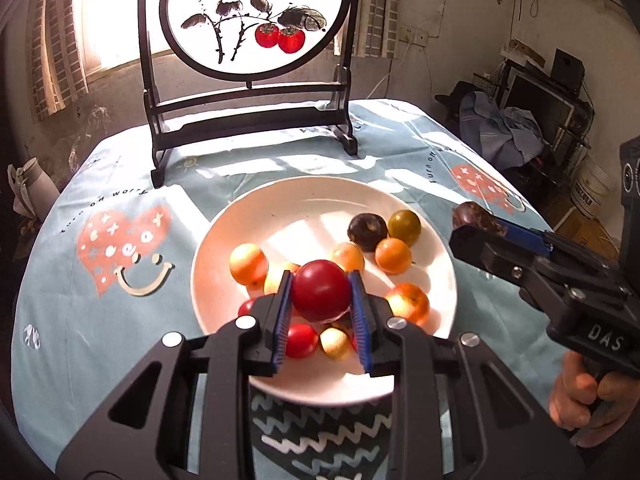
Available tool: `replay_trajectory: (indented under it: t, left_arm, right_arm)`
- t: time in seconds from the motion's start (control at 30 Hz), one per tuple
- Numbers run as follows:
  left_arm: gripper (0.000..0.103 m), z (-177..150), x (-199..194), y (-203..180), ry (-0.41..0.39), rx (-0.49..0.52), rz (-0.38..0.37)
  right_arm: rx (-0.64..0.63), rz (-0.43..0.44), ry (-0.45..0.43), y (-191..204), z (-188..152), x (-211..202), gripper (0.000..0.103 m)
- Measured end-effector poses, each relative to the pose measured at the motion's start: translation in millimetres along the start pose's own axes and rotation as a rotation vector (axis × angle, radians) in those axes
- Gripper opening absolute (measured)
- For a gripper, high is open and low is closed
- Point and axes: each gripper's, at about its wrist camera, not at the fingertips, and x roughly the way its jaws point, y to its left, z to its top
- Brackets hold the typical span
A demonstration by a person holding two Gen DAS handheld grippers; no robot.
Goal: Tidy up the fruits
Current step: 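Carry the brown fruit and tomato onto the white plate and open both grippers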
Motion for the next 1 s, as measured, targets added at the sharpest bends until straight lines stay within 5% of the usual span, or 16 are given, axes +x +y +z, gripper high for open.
replay_trajectory:
  t: [0.27, 0.33, 0.53, 0.7, 0.9, 1.0]
  left_arm:
    - [0.029, 54.2, 87.1, 14.8, 0.088, -0.009, 0.083]
    - [0.060, 57.9, 93.2, 17.6, 0.081, -0.016, 0.133]
    - [0.089, 63.0, 79.1, 46.3, 0.038, -0.111, 0.223]
    - [0.092, 58.2, 62.9, 59.5, 0.026, -0.143, 0.252]
    - [0.094, 50.5, 37.1, 55.8, -0.002, -0.135, 0.258]
    - [0.095, 43.8, 19.7, 49.8, -0.016, -0.123, 0.249]
  right_arm:
    - [-0.015, -0.012, 0.026, -14.0, 15.5, 36.5, 0.044]
    - [-0.035, -0.025, 0.034, -14.7, 17.7, 45.5, 0.044]
    - [-0.076, -0.048, 0.061, -17.3, 20.9, 69.2, 0.044]
    - [-0.090, -0.043, 0.095, -14.0, 18.9, 86.8, 0.045]
    - [-0.081, -0.052, 0.107, -7.3, 17.4, 80.5, 0.066]
    - [-0.095, -0.046, 0.106, 0.0, 14.0, 62.3, 0.067]
